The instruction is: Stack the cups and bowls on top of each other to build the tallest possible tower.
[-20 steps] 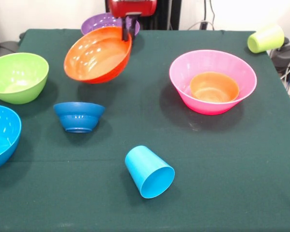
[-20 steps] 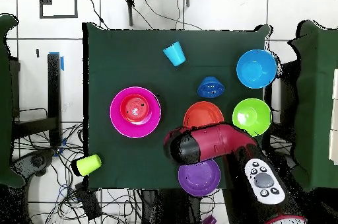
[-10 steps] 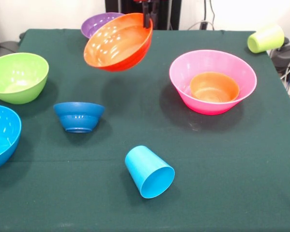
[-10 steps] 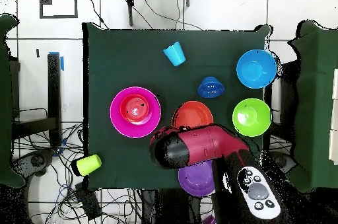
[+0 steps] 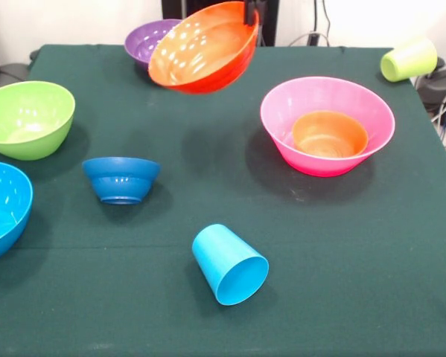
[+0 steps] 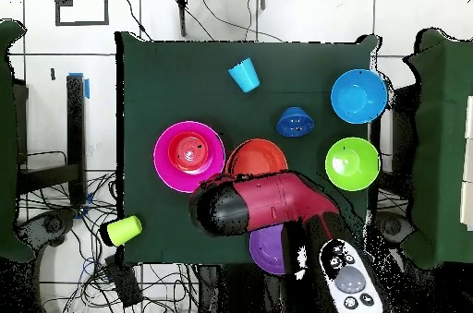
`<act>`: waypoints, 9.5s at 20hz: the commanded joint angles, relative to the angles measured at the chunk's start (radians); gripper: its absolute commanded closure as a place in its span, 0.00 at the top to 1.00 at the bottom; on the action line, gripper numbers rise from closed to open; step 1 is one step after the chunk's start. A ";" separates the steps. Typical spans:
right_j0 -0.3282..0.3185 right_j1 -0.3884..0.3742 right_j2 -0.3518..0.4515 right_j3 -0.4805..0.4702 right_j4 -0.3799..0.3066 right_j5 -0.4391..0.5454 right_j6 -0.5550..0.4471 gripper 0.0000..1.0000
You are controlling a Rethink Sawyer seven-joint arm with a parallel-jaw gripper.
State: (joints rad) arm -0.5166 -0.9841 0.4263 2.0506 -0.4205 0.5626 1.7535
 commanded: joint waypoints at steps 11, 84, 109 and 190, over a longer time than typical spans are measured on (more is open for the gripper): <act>0.140 -0.108 0.053 0.116 0.153 0.121 0.063 0.00; 0.428 -0.027 -0.150 -0.260 0.068 0.017 0.137 0.00; 0.450 -0.106 -0.213 -0.157 0.040 -0.002 0.147 0.00; 0.639 0.258 -0.368 -0.298 0.012 -0.255 0.299 0.00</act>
State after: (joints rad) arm 0.0797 -0.7380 0.0752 1.7666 -0.3805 0.3661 1.9074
